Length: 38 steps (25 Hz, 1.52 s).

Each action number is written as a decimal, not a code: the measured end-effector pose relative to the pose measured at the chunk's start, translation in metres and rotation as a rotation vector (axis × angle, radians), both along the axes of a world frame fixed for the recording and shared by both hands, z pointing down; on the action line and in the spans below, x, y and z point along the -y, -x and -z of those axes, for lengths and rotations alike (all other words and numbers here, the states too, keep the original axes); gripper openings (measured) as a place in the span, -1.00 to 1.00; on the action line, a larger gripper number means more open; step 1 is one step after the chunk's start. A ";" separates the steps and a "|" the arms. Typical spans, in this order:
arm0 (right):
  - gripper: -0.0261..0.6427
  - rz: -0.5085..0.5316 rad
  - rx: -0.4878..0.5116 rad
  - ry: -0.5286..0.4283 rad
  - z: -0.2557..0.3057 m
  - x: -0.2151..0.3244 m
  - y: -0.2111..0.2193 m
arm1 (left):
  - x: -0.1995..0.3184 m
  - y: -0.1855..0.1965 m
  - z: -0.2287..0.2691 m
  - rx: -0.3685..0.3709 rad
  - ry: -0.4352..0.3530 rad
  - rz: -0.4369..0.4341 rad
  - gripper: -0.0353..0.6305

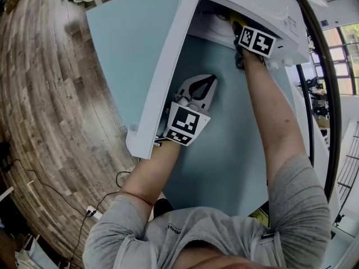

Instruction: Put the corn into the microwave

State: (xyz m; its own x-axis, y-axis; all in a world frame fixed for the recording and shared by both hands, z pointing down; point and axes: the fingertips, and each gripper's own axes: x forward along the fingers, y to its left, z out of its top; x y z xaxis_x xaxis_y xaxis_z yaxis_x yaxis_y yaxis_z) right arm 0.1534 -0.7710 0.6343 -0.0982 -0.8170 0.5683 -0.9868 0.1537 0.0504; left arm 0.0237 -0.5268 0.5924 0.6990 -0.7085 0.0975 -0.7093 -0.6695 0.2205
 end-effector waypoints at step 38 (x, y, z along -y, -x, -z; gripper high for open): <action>0.04 0.038 -0.036 0.012 0.000 -0.016 0.012 | -0.001 -0.002 -0.027 0.069 0.034 0.030 -0.84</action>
State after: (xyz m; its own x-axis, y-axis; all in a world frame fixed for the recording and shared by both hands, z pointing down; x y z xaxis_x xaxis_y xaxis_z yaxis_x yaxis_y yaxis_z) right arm 0.1417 -0.7552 0.6348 -0.1084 -0.8062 0.5816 -0.9779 0.1916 0.0833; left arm 0.0260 -0.5256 0.6190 0.6681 -0.7245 0.1694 -0.7434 -0.6404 0.1929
